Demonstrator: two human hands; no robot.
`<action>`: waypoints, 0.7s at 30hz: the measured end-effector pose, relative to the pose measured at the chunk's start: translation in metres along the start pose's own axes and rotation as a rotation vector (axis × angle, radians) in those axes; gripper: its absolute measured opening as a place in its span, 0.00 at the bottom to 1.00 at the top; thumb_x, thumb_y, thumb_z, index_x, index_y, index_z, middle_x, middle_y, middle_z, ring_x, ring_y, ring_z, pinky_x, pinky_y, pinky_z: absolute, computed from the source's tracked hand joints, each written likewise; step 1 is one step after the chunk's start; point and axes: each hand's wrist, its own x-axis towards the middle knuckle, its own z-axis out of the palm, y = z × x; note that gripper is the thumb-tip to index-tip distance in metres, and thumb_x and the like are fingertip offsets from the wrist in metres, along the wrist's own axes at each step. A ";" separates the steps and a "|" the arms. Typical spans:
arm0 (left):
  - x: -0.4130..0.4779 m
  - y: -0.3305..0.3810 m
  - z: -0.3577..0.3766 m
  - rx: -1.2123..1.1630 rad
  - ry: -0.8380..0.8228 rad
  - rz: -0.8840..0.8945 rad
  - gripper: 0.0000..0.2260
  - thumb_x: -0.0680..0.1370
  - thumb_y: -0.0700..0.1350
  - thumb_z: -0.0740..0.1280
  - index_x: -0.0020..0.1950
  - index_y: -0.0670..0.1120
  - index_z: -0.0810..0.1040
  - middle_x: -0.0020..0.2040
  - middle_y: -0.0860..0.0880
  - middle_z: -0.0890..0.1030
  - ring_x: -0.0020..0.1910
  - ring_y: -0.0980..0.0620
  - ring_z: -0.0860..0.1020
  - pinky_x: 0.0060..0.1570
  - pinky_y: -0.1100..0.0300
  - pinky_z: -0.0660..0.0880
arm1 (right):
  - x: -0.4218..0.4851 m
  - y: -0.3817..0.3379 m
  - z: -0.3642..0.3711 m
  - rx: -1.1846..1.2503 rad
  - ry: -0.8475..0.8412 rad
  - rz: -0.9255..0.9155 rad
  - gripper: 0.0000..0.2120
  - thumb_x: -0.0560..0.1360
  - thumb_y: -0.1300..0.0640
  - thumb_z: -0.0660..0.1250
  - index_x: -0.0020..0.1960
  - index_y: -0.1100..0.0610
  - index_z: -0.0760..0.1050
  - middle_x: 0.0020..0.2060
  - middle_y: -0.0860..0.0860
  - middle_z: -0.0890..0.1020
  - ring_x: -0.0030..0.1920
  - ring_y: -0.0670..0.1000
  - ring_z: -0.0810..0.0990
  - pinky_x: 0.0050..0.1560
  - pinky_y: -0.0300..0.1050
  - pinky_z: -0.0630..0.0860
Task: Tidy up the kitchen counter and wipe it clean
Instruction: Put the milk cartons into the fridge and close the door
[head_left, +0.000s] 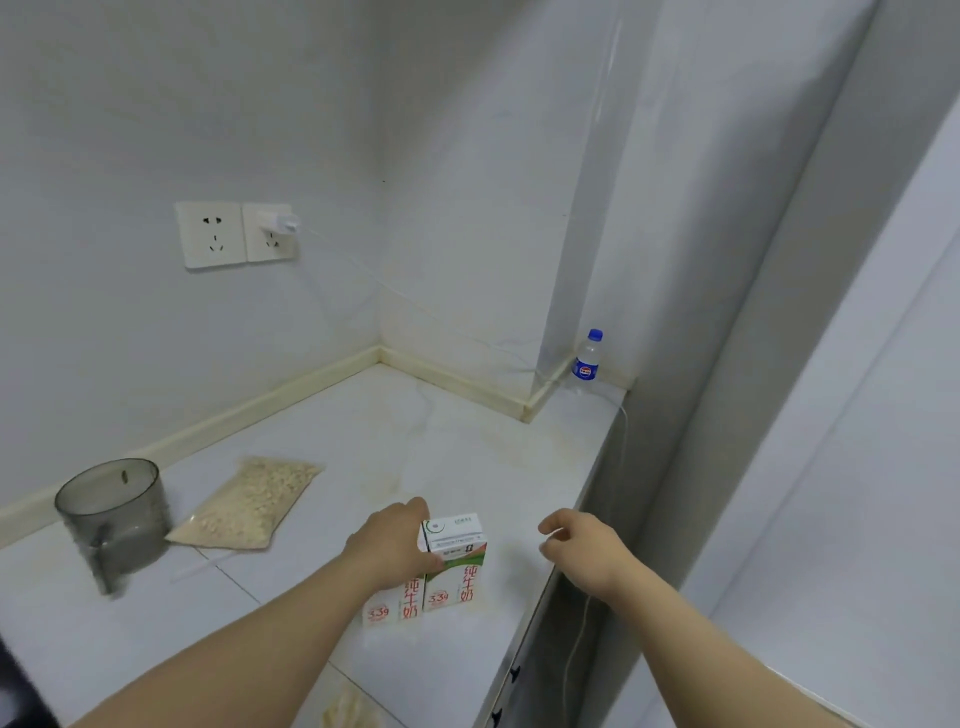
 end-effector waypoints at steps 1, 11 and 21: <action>0.000 0.000 0.000 0.026 -0.031 -0.017 0.21 0.73 0.54 0.69 0.61 0.48 0.67 0.55 0.49 0.73 0.53 0.49 0.73 0.51 0.54 0.72 | 0.000 0.000 -0.002 -0.003 0.007 0.000 0.16 0.79 0.59 0.58 0.66 0.57 0.70 0.60 0.53 0.75 0.50 0.49 0.73 0.49 0.37 0.68; -0.013 0.136 -0.020 -0.363 0.318 0.461 0.11 0.79 0.42 0.60 0.61 0.48 0.74 0.60 0.49 0.76 0.57 0.53 0.73 0.56 0.62 0.69 | -0.040 0.029 -0.047 0.100 0.528 0.089 0.13 0.78 0.59 0.57 0.60 0.56 0.73 0.55 0.53 0.79 0.47 0.49 0.72 0.48 0.42 0.70; -0.023 0.294 -0.019 -0.935 -0.188 0.532 0.21 0.81 0.43 0.59 0.74 0.44 0.59 0.69 0.46 0.70 0.59 0.51 0.71 0.58 0.57 0.68 | -0.117 0.078 -0.105 0.191 0.784 0.223 0.16 0.78 0.59 0.56 0.65 0.56 0.70 0.53 0.51 0.77 0.46 0.51 0.74 0.45 0.42 0.70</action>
